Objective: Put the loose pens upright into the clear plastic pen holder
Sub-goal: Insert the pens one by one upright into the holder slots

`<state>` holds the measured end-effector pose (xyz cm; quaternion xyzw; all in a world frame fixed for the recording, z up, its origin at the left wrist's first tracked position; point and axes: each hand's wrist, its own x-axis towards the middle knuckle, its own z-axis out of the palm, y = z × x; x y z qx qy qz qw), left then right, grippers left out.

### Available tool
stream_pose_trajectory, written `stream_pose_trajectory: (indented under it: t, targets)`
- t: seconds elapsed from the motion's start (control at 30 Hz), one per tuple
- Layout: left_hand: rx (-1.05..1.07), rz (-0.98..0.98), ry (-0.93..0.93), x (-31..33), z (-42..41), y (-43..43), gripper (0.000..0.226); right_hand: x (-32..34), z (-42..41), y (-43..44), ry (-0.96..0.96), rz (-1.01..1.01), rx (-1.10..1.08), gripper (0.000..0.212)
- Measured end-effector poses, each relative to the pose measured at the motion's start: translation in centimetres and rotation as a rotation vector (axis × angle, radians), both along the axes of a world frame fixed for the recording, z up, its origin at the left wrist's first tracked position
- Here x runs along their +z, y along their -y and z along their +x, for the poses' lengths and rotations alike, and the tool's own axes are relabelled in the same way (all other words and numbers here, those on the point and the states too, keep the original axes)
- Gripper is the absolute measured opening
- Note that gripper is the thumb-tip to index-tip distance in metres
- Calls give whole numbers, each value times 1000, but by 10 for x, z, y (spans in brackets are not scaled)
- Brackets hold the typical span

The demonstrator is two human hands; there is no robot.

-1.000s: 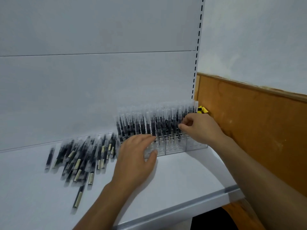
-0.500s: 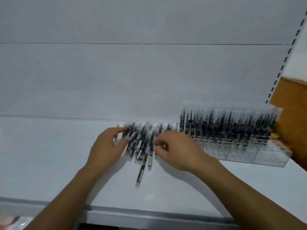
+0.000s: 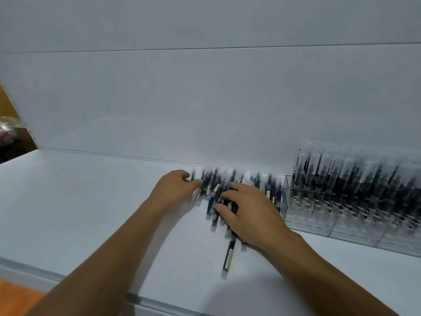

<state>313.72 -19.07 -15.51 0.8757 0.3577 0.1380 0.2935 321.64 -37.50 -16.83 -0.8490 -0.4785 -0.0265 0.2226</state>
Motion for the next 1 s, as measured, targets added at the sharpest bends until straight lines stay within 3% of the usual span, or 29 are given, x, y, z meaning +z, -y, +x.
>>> stream_pose_trajectory:
  t: [0.1, 0.2, 0.37, 0.53, 0.8, 1.0]
  targets:
    - [-23, 22, -131, 11, 19, -8, 46, -2, 6, 4, -32, 72, -18, 40]
    - [-34, -4, -225, 17, 33, -13, 45, -2, 8, 5, -27, 86, -42, 42]
    - [-36, -146, -232, 21, 43, -21, 38, -2, 8, 0, 13, 68, -65, 43]
    - [-26, -189, -154, 13, 37, -25, 41, 3, 8, 0, 46, 7, -79, 39]
    - [27, -451, 131, -1, 21, -21, 31, 6, 7, 1, 27, 34, -44, 16]
    - [57, -543, 298, -6, 10, -9, 33, 5, 6, 0, 22, 23, -28, 18]
